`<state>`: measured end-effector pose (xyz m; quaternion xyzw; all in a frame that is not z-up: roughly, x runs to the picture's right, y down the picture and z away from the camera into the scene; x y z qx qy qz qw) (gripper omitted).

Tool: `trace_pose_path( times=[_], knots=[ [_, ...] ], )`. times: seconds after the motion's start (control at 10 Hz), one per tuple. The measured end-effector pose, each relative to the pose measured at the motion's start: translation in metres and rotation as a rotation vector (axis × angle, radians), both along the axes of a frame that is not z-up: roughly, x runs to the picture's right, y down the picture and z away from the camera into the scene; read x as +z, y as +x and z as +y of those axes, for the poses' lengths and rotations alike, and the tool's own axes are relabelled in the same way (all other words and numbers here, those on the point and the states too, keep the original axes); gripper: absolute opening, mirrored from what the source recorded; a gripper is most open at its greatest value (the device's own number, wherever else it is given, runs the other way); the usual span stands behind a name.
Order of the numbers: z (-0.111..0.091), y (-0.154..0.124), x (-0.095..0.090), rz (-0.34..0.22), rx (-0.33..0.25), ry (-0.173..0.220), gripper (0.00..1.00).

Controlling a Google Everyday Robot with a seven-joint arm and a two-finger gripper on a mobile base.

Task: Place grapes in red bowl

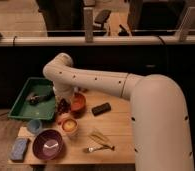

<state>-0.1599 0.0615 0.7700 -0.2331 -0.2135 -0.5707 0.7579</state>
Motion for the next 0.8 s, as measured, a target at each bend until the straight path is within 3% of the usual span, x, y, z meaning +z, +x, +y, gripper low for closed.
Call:
trace_pose_path(
  times=[0.8],
  knots=[
    [-0.021, 0.039, 0.046, 0.071, 0.081, 0.001, 0.0]
  ],
)
